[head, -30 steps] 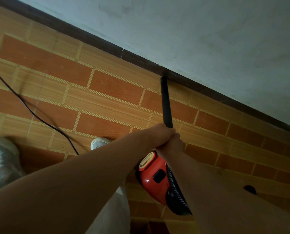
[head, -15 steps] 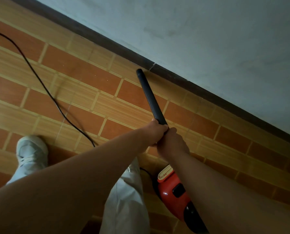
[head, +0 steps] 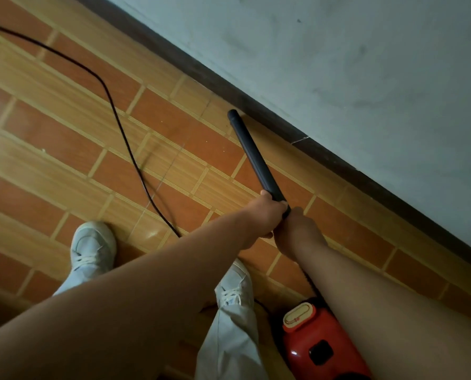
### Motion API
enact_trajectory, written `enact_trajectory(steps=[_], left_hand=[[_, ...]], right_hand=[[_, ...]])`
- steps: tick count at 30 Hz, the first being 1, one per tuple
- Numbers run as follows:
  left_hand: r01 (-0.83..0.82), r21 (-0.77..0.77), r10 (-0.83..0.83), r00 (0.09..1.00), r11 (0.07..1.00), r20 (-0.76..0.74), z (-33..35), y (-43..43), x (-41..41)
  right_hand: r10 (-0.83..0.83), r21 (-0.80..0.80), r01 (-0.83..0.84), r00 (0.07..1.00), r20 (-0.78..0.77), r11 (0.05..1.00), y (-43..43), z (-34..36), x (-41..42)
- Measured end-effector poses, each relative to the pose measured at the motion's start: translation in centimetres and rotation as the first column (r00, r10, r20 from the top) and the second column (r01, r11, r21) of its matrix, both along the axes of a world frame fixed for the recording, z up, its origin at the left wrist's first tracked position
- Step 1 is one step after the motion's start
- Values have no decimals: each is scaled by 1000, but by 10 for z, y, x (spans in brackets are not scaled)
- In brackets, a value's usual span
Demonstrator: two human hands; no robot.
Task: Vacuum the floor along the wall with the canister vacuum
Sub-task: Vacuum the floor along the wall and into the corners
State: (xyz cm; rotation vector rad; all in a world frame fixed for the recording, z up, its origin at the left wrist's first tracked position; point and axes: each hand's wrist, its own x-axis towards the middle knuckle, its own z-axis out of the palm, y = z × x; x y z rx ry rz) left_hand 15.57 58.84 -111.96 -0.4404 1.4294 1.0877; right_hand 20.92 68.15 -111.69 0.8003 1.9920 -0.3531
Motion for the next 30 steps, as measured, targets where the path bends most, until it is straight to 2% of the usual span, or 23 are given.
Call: enact_trajectory(steps=[4,14,18,25,30], left_hand=[[-45,20,45,999,999,7,1,-13,-11],[63,-6,-62,992,998,105,11,-13,27],[119,3,-118,986,993,115,11,-12,35],[77,-28,-74,992,997,106,8,-10,29],[6,-38,-4,998,999,63,5,-17,7]], right_hand=[[-107,-39,106,994,-19,994,-9,7,2],[-51,-93,55,998,45,994,-3,23,72],[-77,-104,80,997,33,991,-4,24,80],[-82,-121,88,995,51,989,-2,21,71],[57,-81,-55,998,20,995,-4,7,37]])
